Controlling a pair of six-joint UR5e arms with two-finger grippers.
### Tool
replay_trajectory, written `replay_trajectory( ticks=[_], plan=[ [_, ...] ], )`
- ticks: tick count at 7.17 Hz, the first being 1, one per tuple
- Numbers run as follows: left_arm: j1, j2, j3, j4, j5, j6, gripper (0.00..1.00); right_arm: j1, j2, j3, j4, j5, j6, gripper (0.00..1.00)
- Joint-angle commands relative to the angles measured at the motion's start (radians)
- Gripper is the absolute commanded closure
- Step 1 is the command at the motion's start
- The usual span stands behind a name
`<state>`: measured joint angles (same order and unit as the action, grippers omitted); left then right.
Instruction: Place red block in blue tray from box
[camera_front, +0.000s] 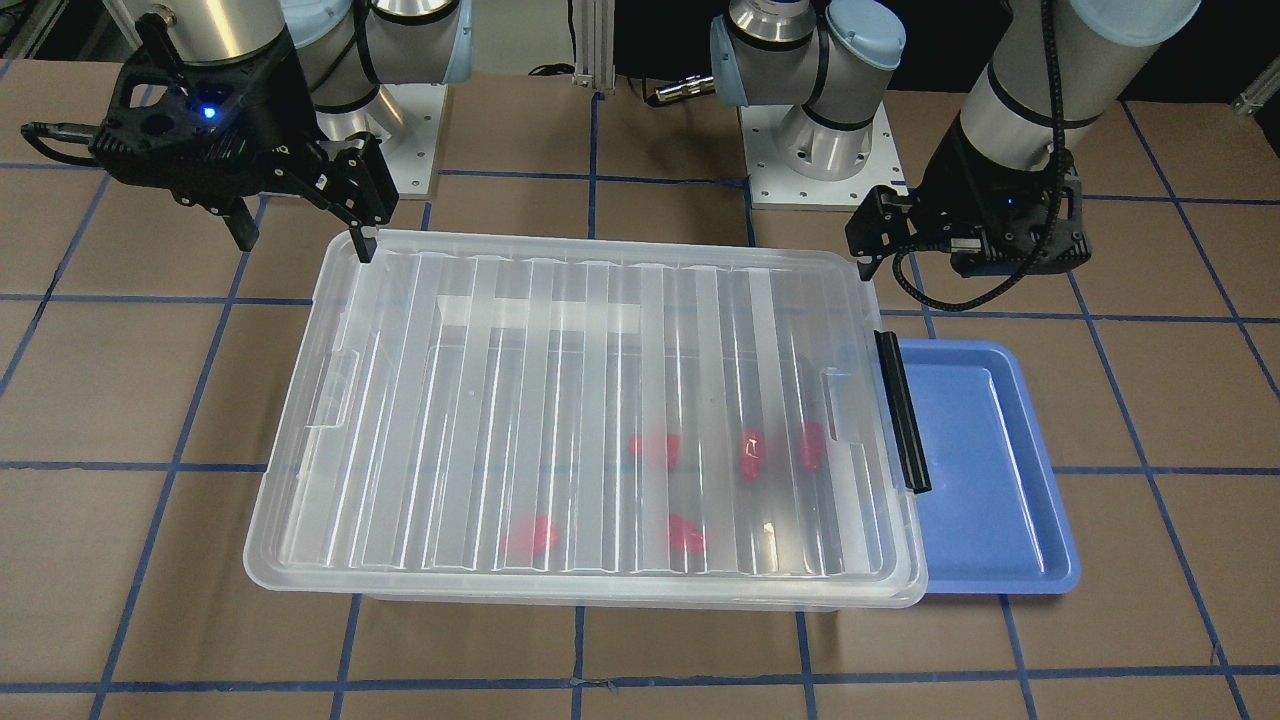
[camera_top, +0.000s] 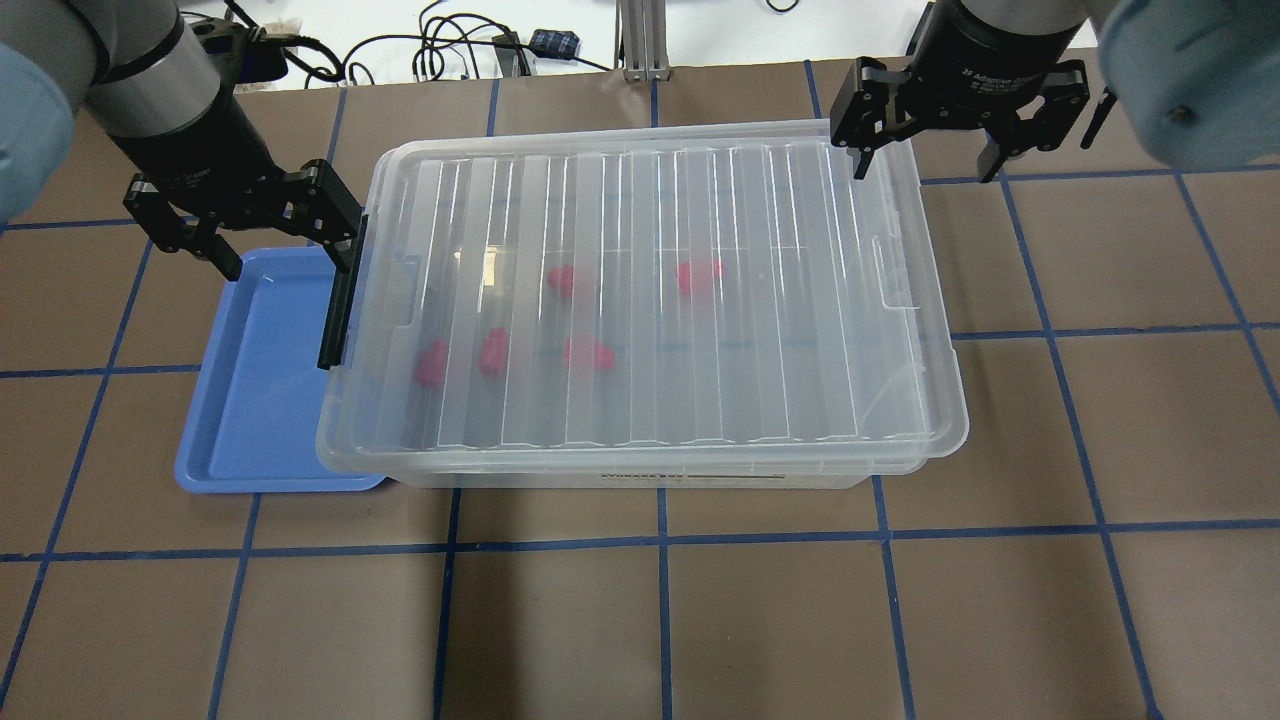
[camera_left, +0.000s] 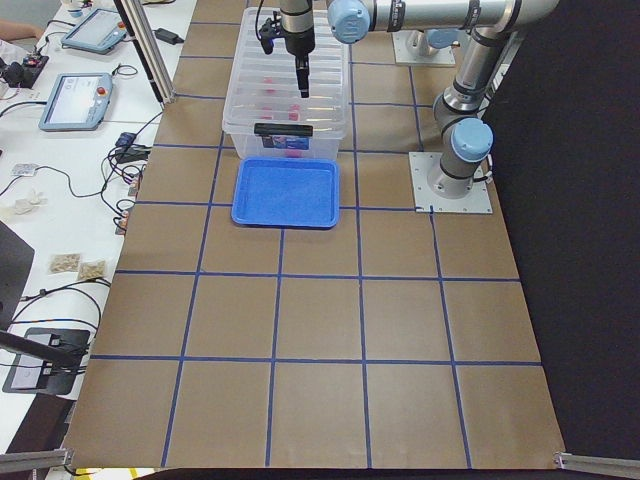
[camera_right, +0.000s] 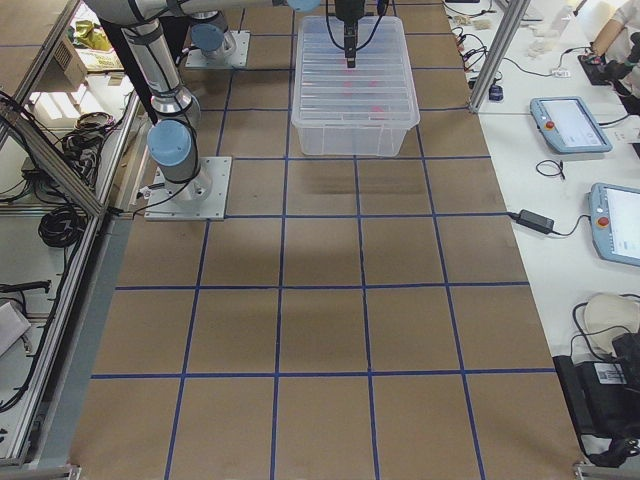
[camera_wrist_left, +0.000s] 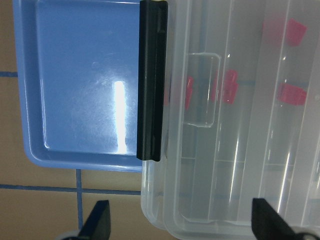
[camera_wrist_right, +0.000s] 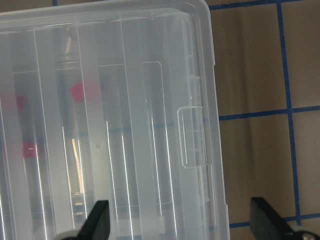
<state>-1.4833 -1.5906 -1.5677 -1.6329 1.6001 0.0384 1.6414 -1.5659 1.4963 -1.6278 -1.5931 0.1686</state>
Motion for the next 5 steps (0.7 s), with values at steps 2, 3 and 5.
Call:
replay_trajectory(
  ticks=[2, 3, 5],
  plan=[
    [0.000, 0.000, 0.000, 0.005, 0.006, 0.005, 0.00, -0.002, 0.000, 0.002, -0.003, -0.007, -0.003, 0.00],
    [0.000, 0.000, 0.000, 0.005, 0.008, 0.006, 0.00, -0.002, 0.003, 0.004, -0.007, -0.005, -0.009, 0.00],
    [0.000, -0.002, 0.000, 0.007, 0.008, 0.006, 0.00, -0.038, 0.010, 0.018, -0.015, -0.010, -0.033, 0.00]
  ],
)
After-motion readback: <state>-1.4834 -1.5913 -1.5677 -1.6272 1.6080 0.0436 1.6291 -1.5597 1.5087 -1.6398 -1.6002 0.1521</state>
